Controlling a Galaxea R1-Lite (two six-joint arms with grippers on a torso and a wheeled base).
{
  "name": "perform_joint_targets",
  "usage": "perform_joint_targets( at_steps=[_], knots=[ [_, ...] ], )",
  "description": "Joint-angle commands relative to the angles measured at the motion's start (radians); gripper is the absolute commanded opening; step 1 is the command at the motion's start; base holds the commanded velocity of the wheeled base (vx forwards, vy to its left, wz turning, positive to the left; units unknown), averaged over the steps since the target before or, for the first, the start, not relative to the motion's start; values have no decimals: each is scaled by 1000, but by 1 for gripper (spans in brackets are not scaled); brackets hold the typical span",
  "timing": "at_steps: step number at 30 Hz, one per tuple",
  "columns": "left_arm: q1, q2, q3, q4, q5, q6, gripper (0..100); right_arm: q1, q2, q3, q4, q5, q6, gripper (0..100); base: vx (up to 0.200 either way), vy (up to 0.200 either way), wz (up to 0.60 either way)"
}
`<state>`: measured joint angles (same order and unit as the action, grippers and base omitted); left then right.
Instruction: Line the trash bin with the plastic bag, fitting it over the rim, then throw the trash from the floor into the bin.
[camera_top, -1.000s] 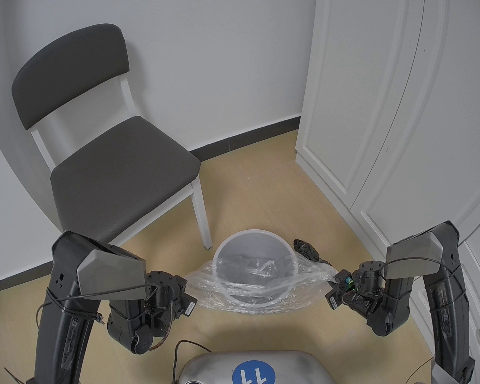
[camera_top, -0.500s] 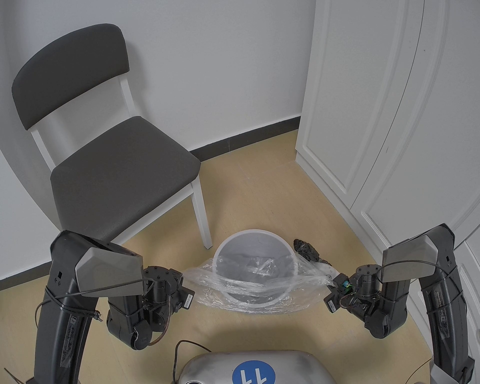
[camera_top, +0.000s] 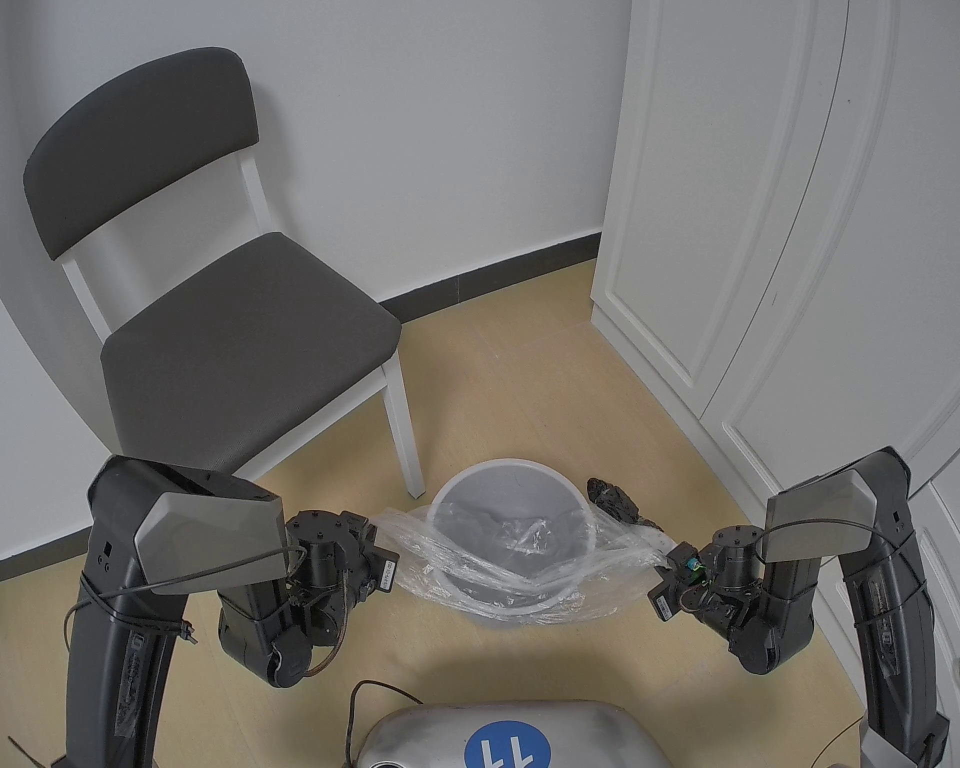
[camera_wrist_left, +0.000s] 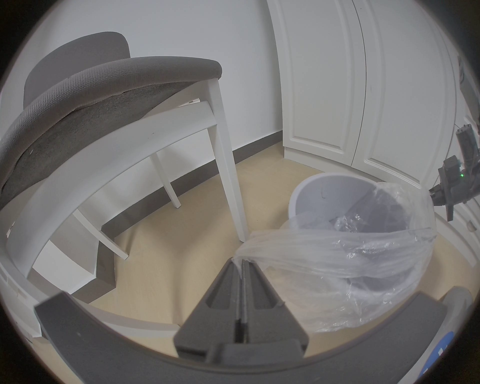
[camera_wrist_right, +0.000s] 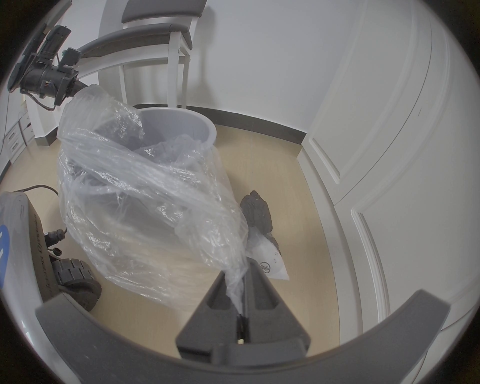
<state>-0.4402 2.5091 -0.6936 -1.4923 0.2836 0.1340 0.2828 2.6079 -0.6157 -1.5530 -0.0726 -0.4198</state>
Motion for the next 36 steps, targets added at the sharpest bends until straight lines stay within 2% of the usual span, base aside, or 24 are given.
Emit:
perform_joint_targets(
  at_steps=[1,5,6,8,12,18,19,22,24,25,27,31,36],
  knots=[
    [-3,-6,3,0,2,1,0,-1,-3,10,-18,0,-2,0,0,0,0],
    [-5,-7,6,-2,0,-1,0,-1,-19,36,-18,11,-5,0,0,0,0],
    [-5,-7,6,-2,0,-1,0,-1,-23,39,-18,13,-5,100,0,0,0],
    [-5,-9,6,-2,0,-1,0,-1,-31,45,-18,17,-5,100,0,0,0],
    [-6,-7,14,-2,0,-1,0,-16,-66,70,-18,96,1,100,0,0,0],
    [-17,-9,19,-3,0,-1,0,-108,-114,137,-18,359,3,100,0,0,0],
    [-17,-9,19,-3,0,-1,0,-108,-114,137,-18,359,3,100,0,0,0],
    [-17,-7,19,-3,2,1,0,-209,-115,175,-18,646,3,100,0,0,0],
    [-17,-7,19,-3,2,1,0,-257,-112,179,-18,806,6,100,0,0,0],
    [-17,-7,19,-3,2,1,0,-278,-107,177,-18,872,13,100,0,0,0],
    [-17,-7,19,-3,2,1,0,-304,-104,169,-18,947,49,100,0,0,0],
    [-17,-7,19,-3,2,1,0,-297,-146,172,-18,952,151,100,0,0,0],
    [-22,0,19,-3,2,1,0,-263,-184,206,-18,944,161,100,0,0,0]
  ],
)
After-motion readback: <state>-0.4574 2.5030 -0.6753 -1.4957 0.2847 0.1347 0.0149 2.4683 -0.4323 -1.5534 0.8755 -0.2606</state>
